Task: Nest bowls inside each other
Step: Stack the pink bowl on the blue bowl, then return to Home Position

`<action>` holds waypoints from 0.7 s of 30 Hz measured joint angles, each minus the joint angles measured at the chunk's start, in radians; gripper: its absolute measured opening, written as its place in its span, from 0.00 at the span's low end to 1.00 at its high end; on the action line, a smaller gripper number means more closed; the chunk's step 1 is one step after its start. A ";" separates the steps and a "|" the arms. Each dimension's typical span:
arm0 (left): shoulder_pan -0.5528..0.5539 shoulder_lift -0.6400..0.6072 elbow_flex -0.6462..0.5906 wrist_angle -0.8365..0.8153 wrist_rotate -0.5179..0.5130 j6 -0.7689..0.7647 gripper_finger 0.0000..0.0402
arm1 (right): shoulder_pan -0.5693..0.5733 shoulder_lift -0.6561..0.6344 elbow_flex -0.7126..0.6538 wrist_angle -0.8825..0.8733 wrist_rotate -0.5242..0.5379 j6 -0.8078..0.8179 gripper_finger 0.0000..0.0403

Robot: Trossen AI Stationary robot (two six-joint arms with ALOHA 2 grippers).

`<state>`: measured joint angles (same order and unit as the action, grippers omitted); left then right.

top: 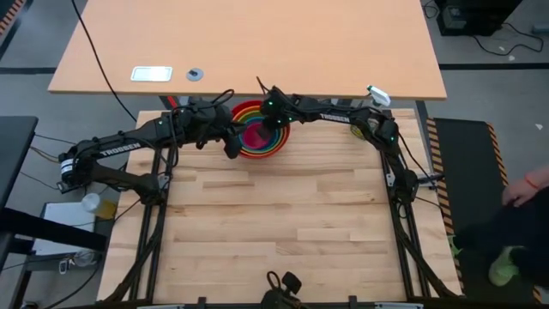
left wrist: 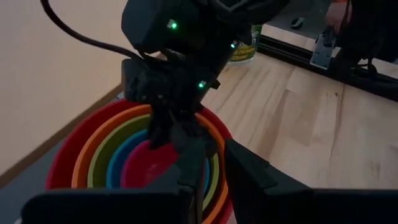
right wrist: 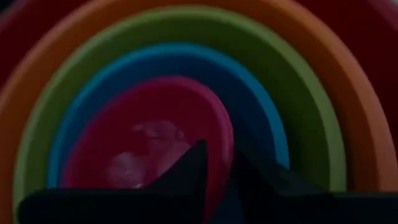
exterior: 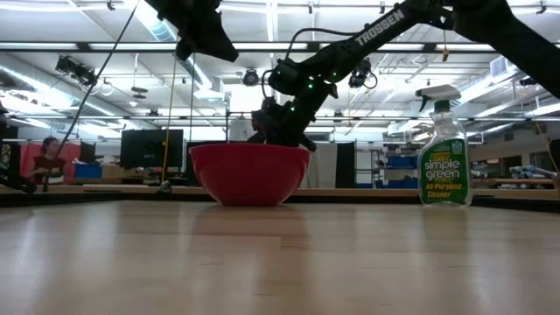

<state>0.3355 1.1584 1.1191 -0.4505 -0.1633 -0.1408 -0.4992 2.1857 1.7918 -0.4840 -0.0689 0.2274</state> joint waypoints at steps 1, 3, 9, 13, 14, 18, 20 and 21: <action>0.000 0.000 0.000 -0.001 0.000 -0.003 0.15 | 0.000 0.001 0.000 -0.007 -0.001 -0.007 0.24; 0.000 0.000 0.000 -0.003 0.000 -0.006 0.15 | 0.000 0.000 0.000 -0.005 -0.002 -0.020 0.29; 0.000 0.000 0.000 -0.022 -0.001 -0.020 0.15 | -0.002 -0.006 0.024 -0.040 -0.001 -0.050 0.42; 0.000 0.000 0.000 -0.053 -0.001 -0.025 0.15 | -0.007 -0.043 0.052 -0.095 -0.004 -0.062 0.47; 0.000 0.000 0.000 -0.070 -0.001 -0.024 0.15 | -0.007 -0.060 0.053 -0.111 -0.004 -0.068 0.47; 0.000 0.000 0.000 -0.177 -0.001 0.013 0.15 | -0.008 -0.149 0.054 -0.162 -0.009 -0.142 0.47; 0.000 0.000 -0.002 -0.218 -0.001 0.051 0.15 | -0.007 -0.200 0.039 -0.165 -0.011 -0.175 0.47; -0.002 -0.001 -0.014 -0.213 -0.001 0.066 0.15 | -0.007 -0.227 0.020 -0.162 -0.011 -0.183 0.46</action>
<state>0.3335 1.1576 1.1052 -0.6631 -0.1646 -0.0751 -0.5064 1.9589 1.8122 -0.6462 -0.0795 0.0445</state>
